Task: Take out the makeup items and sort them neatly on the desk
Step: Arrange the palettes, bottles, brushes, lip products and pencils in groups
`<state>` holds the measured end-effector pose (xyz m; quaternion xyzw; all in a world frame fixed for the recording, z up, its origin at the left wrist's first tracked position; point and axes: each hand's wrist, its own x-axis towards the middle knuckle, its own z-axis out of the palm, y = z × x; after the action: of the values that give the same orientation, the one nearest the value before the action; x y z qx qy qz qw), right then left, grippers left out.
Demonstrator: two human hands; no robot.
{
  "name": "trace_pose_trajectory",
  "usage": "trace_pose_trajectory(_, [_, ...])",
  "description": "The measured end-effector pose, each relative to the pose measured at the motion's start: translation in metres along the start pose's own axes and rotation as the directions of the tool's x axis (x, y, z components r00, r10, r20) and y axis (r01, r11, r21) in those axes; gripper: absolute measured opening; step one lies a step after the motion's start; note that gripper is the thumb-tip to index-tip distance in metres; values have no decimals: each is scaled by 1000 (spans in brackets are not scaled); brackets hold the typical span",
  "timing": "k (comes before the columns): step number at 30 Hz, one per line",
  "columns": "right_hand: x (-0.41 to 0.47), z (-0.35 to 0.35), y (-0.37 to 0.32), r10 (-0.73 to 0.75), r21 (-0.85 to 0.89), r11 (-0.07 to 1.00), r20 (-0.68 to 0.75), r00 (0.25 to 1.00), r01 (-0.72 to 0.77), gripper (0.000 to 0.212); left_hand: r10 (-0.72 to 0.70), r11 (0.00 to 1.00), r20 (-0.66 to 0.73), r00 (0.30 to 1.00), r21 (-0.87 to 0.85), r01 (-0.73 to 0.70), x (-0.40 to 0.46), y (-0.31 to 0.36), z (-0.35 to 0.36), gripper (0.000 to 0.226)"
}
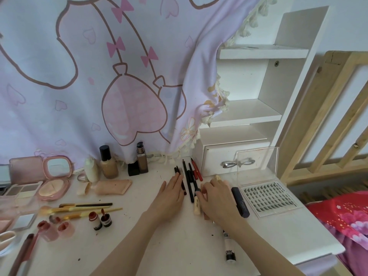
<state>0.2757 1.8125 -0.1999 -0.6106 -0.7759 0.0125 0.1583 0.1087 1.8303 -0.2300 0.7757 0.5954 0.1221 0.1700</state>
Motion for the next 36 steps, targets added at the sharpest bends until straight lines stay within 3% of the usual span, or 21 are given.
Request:
trace_pose_trajectory(5, [-9,7,-16,84,-31,996,68,994,-82,53,-66,978,-63,996,194,78,-17,-7,6,54])
trace_pose_trajectory(9, [-8,13,-19,118,-56,992,106,987,-112,68,-81,977,-19,997,195,83,-13,-5,5,53])
trace_pose_trajectory(19, [-5,11,-21,145,-88,987,102,984,-136,55,-73,973,-14,997,219,74,0,-5,3,52])
trace_pose_trajectory(26, [-5,9,-20,149,45,988,-8,989,-149,22,-72,973,-2,997,219,71,1,-4,3,52])
trace_pose_trajectory(30, [-4,3,-19,190,90,979,-63,980,-185,25,-70,973,-6,998,219,69,1,-4,3,51])
trace_pose_trajectory(34, [-4,-6,-21,204,77,977,-73,976,-198,23,-70,985,-3,998,156,69,1,-5,1,51])
trace_pose_trajectory(36, [-6,-11,-20,215,164,965,-46,976,-205,25,-56,998,-15,998,-3,56,0,-1,-5,51])
